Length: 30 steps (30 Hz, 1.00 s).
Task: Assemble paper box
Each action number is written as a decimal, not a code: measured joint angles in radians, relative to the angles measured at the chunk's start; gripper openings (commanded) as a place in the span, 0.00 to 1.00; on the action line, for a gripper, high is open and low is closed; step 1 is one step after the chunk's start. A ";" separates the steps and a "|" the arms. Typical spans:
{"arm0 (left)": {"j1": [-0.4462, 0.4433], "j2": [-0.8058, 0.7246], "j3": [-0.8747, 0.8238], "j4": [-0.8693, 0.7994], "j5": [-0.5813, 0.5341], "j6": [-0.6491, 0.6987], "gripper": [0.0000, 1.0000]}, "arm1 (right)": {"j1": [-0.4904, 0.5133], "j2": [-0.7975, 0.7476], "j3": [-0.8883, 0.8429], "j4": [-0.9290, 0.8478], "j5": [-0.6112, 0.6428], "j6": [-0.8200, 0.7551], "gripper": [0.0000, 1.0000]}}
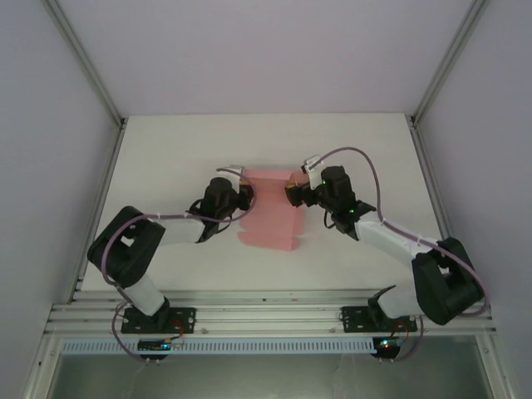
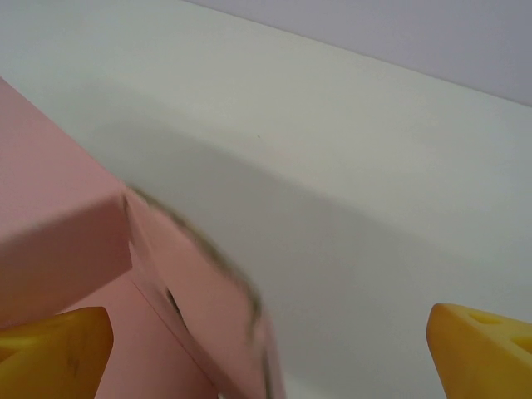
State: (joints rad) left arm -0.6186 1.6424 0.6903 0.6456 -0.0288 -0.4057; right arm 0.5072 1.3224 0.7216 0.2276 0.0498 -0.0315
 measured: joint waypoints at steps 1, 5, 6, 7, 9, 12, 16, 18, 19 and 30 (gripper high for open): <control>-0.001 -0.011 0.000 -0.012 -0.004 -0.001 0.00 | 0.000 -0.032 -0.014 -0.024 0.017 0.006 0.99; -0.004 -0.047 -0.002 -0.044 -0.013 -0.008 0.00 | 0.000 -0.174 -0.058 -0.134 0.077 0.041 0.99; -0.004 -0.052 -0.003 -0.047 -0.014 -0.008 0.00 | 0.000 -0.209 -0.067 -0.161 0.086 0.048 0.99; -0.004 -0.056 -0.003 -0.054 -0.016 -0.009 0.00 | 0.000 -0.249 -0.078 -0.194 0.091 0.055 0.99; -0.005 -0.060 -0.003 -0.069 -0.017 -0.014 0.00 | 0.000 -0.303 -0.099 -0.234 0.097 0.066 0.99; -0.005 -0.061 -0.003 -0.095 -0.016 -0.021 0.00 | -0.001 -0.348 -0.137 -0.279 0.113 0.085 0.99; -0.004 -0.061 -0.003 -0.117 -0.016 -0.032 0.00 | -0.011 -0.343 -0.168 -0.321 0.132 0.109 0.99; -0.005 -0.061 -0.003 -0.127 -0.016 -0.034 0.00 | -0.018 -0.324 -0.169 -0.329 0.137 0.121 0.99; -0.005 -0.061 -0.003 -0.130 -0.015 -0.034 0.00 | -0.020 -0.313 -0.169 -0.328 0.138 0.126 0.99; -0.004 -0.061 -0.003 -0.144 0.009 -0.035 0.00 | -0.029 -0.182 -0.167 -0.140 0.102 0.145 0.99</control>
State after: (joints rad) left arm -0.6228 1.5818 0.6876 0.5014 -0.0196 -0.4404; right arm 0.4782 1.1408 0.5549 0.0879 0.1516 0.1131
